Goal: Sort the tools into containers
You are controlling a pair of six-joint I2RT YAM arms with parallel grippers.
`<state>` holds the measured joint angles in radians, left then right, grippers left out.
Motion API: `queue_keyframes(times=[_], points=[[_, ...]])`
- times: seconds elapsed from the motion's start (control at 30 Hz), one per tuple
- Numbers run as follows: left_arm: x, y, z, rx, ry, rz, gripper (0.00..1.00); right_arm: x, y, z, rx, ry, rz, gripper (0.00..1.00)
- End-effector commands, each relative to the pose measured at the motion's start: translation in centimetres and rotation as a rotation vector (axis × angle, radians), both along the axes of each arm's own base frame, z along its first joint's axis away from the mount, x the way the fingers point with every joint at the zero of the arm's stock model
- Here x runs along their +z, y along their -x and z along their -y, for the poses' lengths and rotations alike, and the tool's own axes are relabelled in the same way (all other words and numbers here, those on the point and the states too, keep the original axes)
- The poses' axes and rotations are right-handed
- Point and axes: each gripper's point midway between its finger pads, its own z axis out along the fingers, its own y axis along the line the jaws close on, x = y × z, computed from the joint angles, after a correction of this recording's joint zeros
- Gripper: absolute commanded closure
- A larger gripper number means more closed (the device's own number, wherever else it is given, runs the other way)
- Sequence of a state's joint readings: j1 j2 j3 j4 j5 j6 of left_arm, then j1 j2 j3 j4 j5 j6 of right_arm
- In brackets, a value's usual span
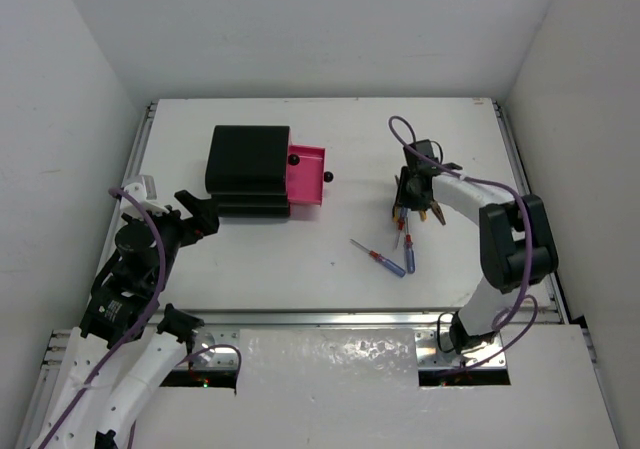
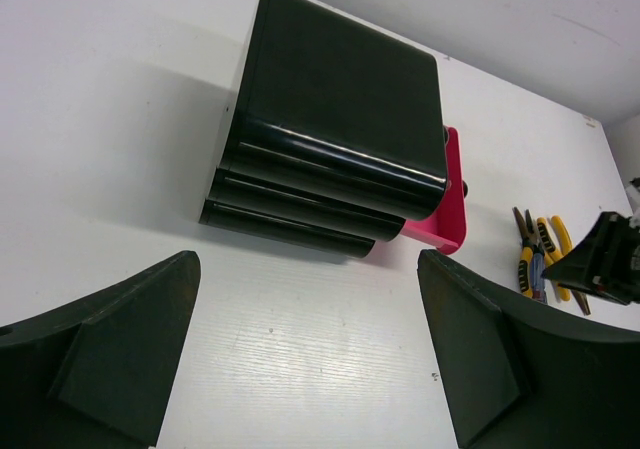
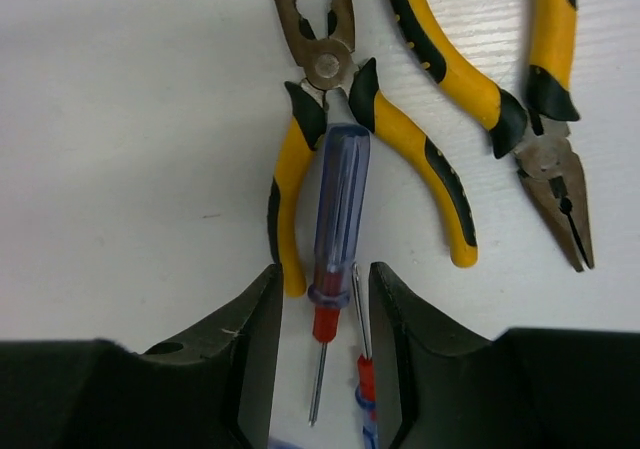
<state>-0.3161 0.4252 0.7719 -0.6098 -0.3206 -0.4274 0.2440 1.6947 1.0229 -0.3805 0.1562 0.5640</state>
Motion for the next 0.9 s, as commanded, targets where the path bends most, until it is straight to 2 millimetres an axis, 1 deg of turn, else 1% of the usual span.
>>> queue_keyframes(times=[0.0, 0.2, 0.23, 0.27, 0.33, 0.37, 0.47, 0.53, 0.57, 0.6, 0.67, 0.7, 0.8, 0.83, 0.87], points=[[1.3, -0.2, 0.2, -0.006, 0.014, 0.049, 0.11, -0.4, -1.6, 0.2, -0.013, 0.03, 0.012, 0.63], [1.2, -0.3, 0.3, -0.01, 0.013, 0.047, 0.11, -2.2, -2.3, 0.4, -0.031, 0.034, 0.008, 0.67], [1.3, -0.3, 0.3, -0.01, 0.013, 0.047, 0.11, -2.4, -2.4, 0.3, -0.028, 0.036, 0.003, 0.71], [1.3, -0.3, 0.3, -0.01, 0.013, 0.047, 0.11, -2.8, -2.2, 0.4, -0.031, 0.037, -0.013, 0.72], [1.2, -0.3, 0.3, -0.01, 0.012, 0.046, 0.11, -2.8, -2.1, 0.2, -0.03, 0.026, -0.008, 0.75], [1.2, -0.3, 0.3, -0.01, 0.012, 0.046, 0.11, -2.2, -2.5, 0.1, -0.032, 0.013, 0.021, 0.77], [1.2, -0.3, 0.4, -0.013, 0.013, 0.046, 0.11, -1.8, -2.8, 0.1, -0.025, 0.016, 0.044, 0.8], [1.2, -0.4, 0.4, -0.013, 0.012, 0.043, 0.11, -1.5, -3.2, 0.0, -0.018, 0.019, 0.042, 0.84], [1.2, -0.4, 0.4, -0.013, 0.011, 0.043, 0.11, -1.5, -3.0, 0.0, -0.016, 0.022, 0.033, 0.87], [1.2, -0.4, 0.4, -0.013, 0.012, 0.043, 0.11, -0.9, -3.1, -0.2, -0.011, 0.008, 0.049, 0.89], [1.2, -0.4, 0.4, -0.013, 0.012, 0.043, 0.11, -0.3, -2.8, -0.4, -0.007, -0.005, 0.066, 0.9], [1.1, -0.4, 0.4, -0.013, 0.012, 0.041, 0.11, 0.8, -2.6, -0.6, -0.003, -0.021, 0.091, 0.89], [1.1, -0.5, 0.4, -0.013, 0.009, 0.038, 0.11, 2.9, -2.3, -1.0, 0.01, -0.05, 0.136, 0.89], [1.0, -0.5, 0.4, -0.015, 0.009, 0.037, 0.11, 4.4, -2.3, -1.4, 0.022, -0.069, 0.17, 0.88], [1.1, -0.5, 0.5, -0.016, 0.01, 0.038, 0.11, 5.0, -2.2, -1.8, 0.035, -0.083, 0.185, 0.88]])
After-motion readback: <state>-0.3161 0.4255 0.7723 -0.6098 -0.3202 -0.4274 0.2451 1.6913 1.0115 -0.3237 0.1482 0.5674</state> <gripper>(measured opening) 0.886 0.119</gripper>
